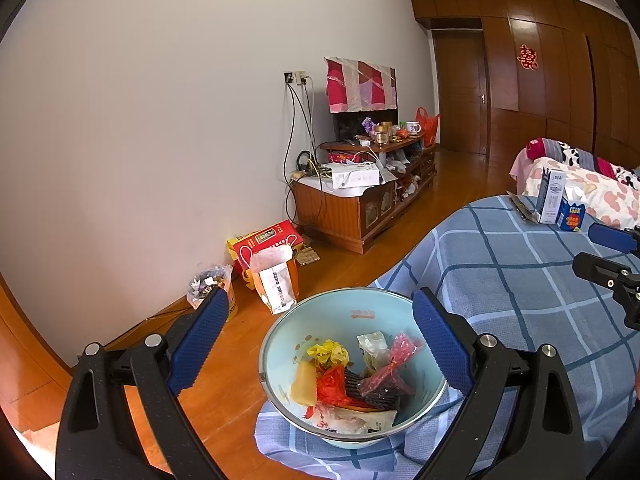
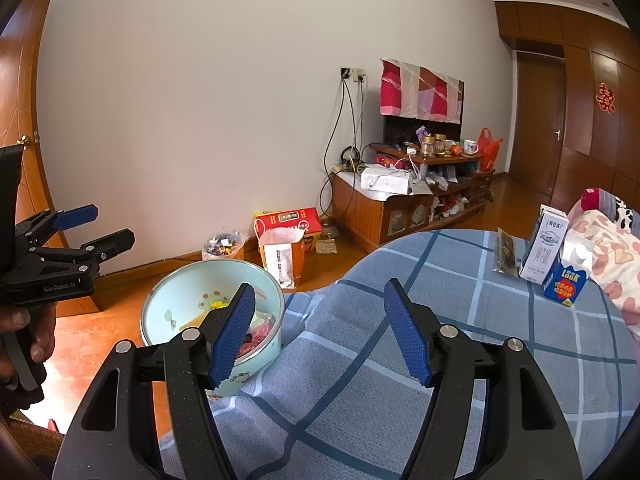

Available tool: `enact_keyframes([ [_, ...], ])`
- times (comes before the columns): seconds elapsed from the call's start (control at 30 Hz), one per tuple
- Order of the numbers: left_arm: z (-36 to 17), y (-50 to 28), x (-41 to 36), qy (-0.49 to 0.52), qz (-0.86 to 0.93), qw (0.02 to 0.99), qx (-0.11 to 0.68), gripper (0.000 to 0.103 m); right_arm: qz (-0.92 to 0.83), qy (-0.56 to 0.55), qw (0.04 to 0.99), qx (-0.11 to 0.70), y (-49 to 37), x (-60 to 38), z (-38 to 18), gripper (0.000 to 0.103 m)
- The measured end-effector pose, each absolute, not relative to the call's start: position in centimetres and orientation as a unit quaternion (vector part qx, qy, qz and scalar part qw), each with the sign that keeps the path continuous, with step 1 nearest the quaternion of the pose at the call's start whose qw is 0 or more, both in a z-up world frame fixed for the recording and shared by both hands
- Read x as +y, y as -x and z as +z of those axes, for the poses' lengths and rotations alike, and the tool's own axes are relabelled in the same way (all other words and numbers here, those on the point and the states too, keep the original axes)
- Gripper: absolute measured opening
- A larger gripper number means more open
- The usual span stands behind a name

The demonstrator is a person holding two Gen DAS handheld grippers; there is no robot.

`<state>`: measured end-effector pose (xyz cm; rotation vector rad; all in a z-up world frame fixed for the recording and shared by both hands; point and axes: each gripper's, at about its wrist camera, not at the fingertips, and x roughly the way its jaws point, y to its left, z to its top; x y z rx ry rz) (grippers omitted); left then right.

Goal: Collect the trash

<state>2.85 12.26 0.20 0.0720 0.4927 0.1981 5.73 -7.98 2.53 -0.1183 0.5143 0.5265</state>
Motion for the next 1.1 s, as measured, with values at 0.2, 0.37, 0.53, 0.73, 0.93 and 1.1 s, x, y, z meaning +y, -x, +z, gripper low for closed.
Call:
enact_keyframes([
  [0.2, 0.1, -2.9, 12.1, -0.038, 0.094, 0.965, 0.242, 0.091, 0.255, 0.057, 0.932, 0.25, -5.7, -8.1, 2.5, 0.067],
  [0.37, 0.2, -2.9, 11.6, -0.045, 0.095, 0.966, 0.237, 0.091, 0.254, 0.058, 0.933, 0.249, -5.7, -8.2, 2.5, 0.067],
  [0.53, 0.0, -2.9, 11.4, -0.05, 0.091, 0.966, 0.238, 0.091, 0.252, 0.057, 0.934, 0.247, -5.7, -8.4, 2.7, 0.067],
  [0.73, -0.3, -3.1, 11.7, -0.048, 0.093, 0.964, 0.245, 0.091, 0.252, 0.056, 0.934, 0.248, -5.7, -8.5, 2.6, 0.067],
  [0.93, -0.6, -3.2, 11.3, -0.056, 0.096, 0.963, 0.245, 0.091, 0.246, 0.053, 0.935, 0.249, -5.8, -9.1, 2.6, 0.067],
  [1.1, -0.6, -3.2, 11.2, -0.054, 0.09, 0.963, 0.247, 0.091, 0.21, 0.051, 0.943, 0.253, -6.7, -12.2, 2.2, 0.072],
])
